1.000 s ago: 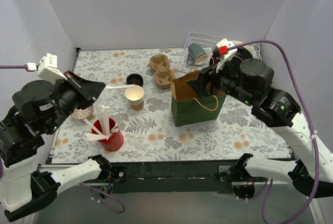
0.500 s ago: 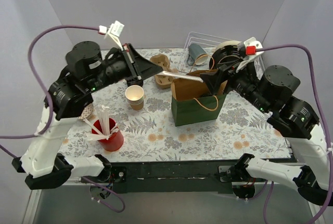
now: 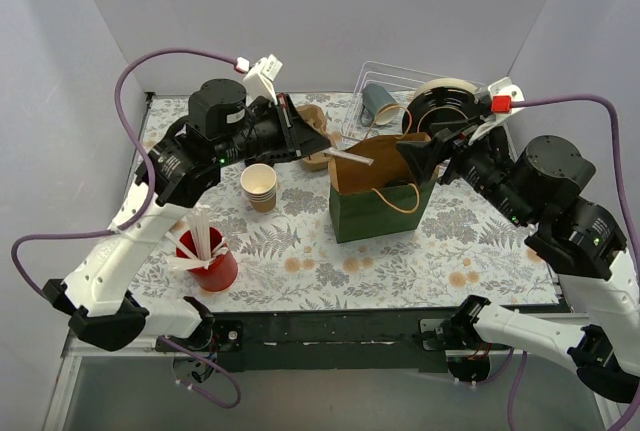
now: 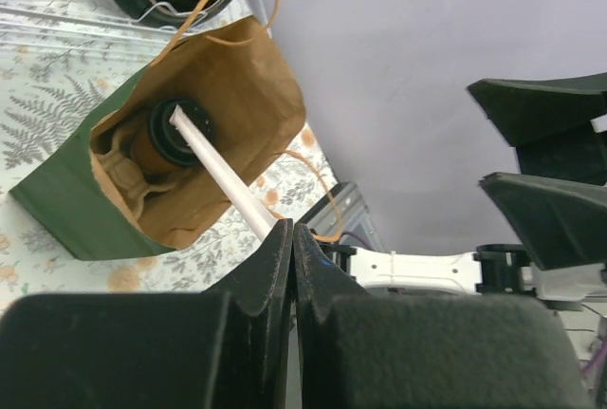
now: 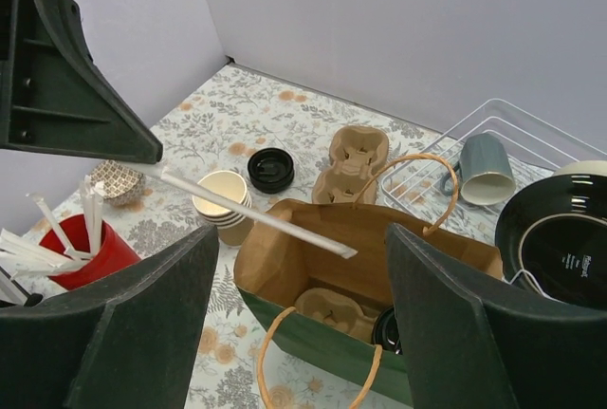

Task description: Pack the takeout coffee

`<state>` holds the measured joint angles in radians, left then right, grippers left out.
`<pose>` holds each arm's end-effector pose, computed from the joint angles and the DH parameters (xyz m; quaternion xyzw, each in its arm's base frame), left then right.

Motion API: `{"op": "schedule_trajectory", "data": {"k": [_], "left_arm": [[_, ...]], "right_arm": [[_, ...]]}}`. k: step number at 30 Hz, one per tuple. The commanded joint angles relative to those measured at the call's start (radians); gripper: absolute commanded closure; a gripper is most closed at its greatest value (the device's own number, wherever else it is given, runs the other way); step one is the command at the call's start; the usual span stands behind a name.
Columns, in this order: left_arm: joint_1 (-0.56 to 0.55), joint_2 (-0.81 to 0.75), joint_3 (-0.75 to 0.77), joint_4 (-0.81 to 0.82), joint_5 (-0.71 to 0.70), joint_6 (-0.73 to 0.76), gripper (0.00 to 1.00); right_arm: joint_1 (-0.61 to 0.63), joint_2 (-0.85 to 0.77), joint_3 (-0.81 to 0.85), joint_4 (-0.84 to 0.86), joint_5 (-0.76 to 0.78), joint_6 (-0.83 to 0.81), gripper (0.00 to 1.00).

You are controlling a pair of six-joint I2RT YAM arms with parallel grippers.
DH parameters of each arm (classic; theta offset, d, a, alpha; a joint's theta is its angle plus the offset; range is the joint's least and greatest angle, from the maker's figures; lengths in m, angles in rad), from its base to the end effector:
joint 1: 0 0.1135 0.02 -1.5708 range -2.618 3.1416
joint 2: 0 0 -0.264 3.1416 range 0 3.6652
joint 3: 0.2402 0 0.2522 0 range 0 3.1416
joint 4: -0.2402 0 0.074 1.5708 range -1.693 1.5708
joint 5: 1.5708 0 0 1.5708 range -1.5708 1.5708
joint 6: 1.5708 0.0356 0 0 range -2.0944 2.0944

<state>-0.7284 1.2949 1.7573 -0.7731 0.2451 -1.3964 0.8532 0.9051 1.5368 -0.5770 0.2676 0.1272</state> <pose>0.1763 -0.1688 0.4973 -0.1948 0.7812 -0.5589 0.1984 0.0909 0.0898 0.5201 -0.1514 0.6714 0.2579 0.6781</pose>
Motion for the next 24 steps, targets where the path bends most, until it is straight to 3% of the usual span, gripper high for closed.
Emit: {"op": "schedule_trajectory", "data": {"k": [1,7,8,9,13,15,16,18,19,20,24], "left_arm": [[0.001,0.021,-0.079,0.034,-0.015,0.085,1.00],[0.001,0.070,-0.153,0.061,0.019,0.093,0.98],[0.001,0.075,-0.154,0.066,0.026,0.091,0.91],[0.001,0.078,-0.148,0.070,0.034,0.094,0.77],[0.001,0.092,-0.099,0.066,0.040,0.129,0.46],[0.003,0.102,-0.065,0.048,0.028,0.166,0.38],[0.003,0.106,-0.039,0.026,0.020,0.174,0.27],[0.003,0.101,-0.022,0.005,-0.009,0.201,0.15],[0.003,0.095,-0.016,-0.008,-0.016,0.206,0.02],[0.003,0.084,-0.018,-0.011,-0.026,0.208,0.02],[0.003,-0.061,-0.120,0.052,-0.055,0.194,0.02]], "right_arm": [[0.003,0.009,-0.017,0.032,0.019,-0.020,0.21],[0.003,0.037,-0.033,0.022,0.021,-0.012,0.20],[0.004,0.041,-0.035,0.020,0.022,-0.008,0.20],[0.003,0.047,-0.033,0.016,0.027,-0.001,0.20],[0.001,0.095,-0.004,-0.052,0.061,0.044,0.20],[0.003,0.118,0.035,-0.096,0.071,0.094,0.20],[0.003,0.138,0.046,-0.112,0.062,0.104,0.19],[0.003,0.153,0.084,-0.152,0.038,0.132,0.18],[0.003,0.164,0.094,-0.161,-0.006,0.137,0.13],[0.003,0.164,0.101,-0.171,-0.016,0.150,0.03],[0.004,0.167,0.146,-0.248,-0.022,0.268,0.01]]}}
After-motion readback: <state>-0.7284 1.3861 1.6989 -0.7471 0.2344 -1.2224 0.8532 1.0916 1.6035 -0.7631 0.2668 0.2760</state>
